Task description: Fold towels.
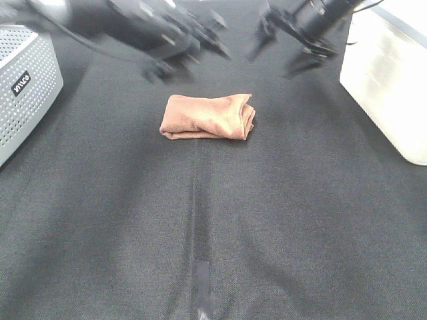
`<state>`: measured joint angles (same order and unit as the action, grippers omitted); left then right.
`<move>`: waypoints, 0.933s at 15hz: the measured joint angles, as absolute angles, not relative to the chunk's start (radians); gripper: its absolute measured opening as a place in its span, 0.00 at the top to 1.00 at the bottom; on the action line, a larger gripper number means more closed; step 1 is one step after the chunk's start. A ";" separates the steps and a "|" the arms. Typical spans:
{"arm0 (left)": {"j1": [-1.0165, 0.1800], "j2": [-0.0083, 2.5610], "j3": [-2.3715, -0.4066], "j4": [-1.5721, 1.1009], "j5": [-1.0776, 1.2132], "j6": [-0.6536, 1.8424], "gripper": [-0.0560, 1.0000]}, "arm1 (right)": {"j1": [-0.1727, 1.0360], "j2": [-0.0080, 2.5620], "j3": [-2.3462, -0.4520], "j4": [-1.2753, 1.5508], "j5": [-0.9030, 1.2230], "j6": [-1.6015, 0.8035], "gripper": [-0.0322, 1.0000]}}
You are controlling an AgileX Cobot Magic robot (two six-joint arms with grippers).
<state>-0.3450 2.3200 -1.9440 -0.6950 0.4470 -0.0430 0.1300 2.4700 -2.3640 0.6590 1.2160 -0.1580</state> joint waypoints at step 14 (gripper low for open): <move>-0.134 2.287 -1.949 -0.603 0.627 -0.029 0.22 | 0.207 2.674 -2.364 0.767 1.221 -0.312 0.14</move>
<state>-0.1340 2.2870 -1.9490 -0.6030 0.6270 -0.0290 0.2070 2.6740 -2.3640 0.7670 1.2210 -0.3120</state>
